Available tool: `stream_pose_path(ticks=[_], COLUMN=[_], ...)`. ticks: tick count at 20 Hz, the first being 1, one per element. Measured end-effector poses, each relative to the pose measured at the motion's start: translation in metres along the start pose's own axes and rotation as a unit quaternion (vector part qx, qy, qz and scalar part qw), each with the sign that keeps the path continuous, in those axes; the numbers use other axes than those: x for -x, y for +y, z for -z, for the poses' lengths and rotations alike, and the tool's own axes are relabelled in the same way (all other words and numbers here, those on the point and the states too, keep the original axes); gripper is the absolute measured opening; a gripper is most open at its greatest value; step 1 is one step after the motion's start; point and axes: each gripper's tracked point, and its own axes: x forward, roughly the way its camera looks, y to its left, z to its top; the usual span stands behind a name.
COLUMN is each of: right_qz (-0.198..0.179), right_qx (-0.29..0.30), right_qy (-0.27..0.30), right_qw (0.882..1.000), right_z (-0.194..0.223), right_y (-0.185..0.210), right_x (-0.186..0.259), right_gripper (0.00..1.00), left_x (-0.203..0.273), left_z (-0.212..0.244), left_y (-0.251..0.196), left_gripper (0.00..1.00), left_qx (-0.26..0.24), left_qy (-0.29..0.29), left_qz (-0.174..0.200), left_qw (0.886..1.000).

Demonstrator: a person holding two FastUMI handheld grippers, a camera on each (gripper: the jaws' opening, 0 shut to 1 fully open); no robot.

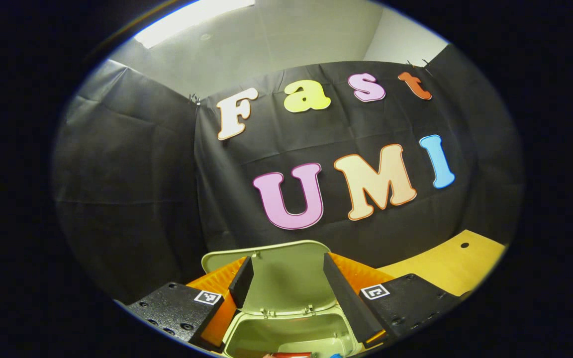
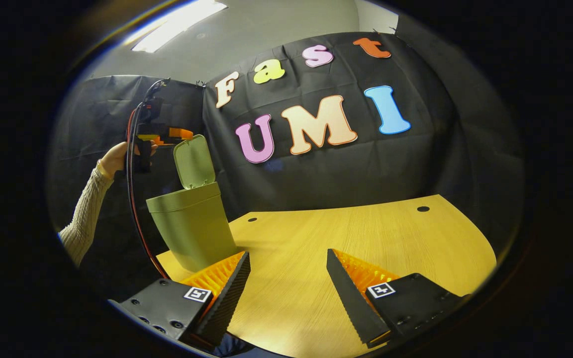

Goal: Press the lid of the desktop garbage bin to open it, pick up the crumpled paper on the desktop and throw it into the bin, then pick up the pop can on the desktop and drop it into the bin, and finally close the garbage bin lid.

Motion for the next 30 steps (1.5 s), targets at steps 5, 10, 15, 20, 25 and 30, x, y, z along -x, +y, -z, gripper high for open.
stream_pose_path(ticks=[5,10,15,20,25,30], right_qz=[0.004,0.015,0.016,0.012,0.009,-0.006], right_qx=[-0.003,-0.008,-0.007,-0.007,-0.009,-0.008], right_qy=[0.002,0.021,0.036,0.036,0.036,0.034], right_qw=[1.0,1.0,0.999,0.999,0.999,0.999], right_z=[0.001,0.013,0.02,0.02,0.019,0.017], right_y=[-0.005,-0.014,-0.015,-0.011,-0.008,0.002], right_x=[-0.003,-0.013,-0.019,-0.018,-0.018,-0.015], right_gripper=[0.98,0.98,0.98,0.97,0.98,0.97], left_x=[-0.025,-0.03,-0.049,-0.048,-0.032,0.012], left_z=[-0.004,-0.009,-0.023,-0.009,-0.005,0.0], left_y=[0.004,0.003,-0.02,-0.018,-0.017,-0.02], left_gripper=[0.85,0.85,0.85,0.84,0.92,0.86], left_qx=[-0.017,-0.025,-0.034,-0.034,-0.019,0.014], left_qy=[-0.02,-0.039,-0.049,-0.025,-0.016,-0.003], left_qz=[-0.015,-0.005,0.016,0.017,0.027,0.049], left_qw=[1.0,0.999,0.998,0.999,0.999,0.999])
